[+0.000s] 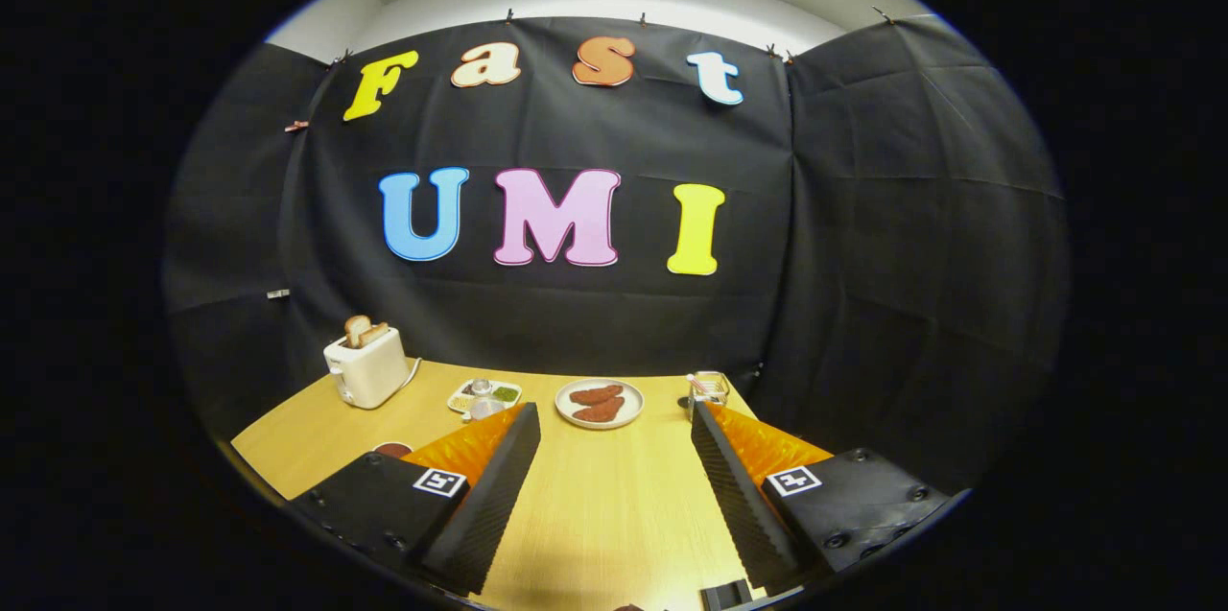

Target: Take the bottle from table, then pour the juice into the cup, finally place the bottle on the coaster

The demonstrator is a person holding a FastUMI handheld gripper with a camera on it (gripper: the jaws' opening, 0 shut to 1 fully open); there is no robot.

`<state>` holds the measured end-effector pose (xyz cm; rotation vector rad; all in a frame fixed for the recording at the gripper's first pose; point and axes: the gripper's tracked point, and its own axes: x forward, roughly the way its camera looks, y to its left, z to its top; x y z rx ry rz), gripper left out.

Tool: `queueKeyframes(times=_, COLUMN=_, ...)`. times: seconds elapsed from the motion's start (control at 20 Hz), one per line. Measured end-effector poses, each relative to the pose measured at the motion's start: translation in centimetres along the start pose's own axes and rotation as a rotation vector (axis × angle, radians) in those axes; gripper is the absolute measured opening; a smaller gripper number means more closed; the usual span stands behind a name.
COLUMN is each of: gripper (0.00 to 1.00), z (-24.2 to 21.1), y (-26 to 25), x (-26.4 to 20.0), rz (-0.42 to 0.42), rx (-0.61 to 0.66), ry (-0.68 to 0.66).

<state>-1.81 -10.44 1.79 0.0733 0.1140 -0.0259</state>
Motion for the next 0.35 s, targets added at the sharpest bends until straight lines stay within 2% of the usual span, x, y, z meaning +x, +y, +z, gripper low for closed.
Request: queueKeyframes(times=0.35, gripper=0.97, z=0.68, y=0.55, x=-1.5, rz=0.019, rx=0.018, ry=-0.036)
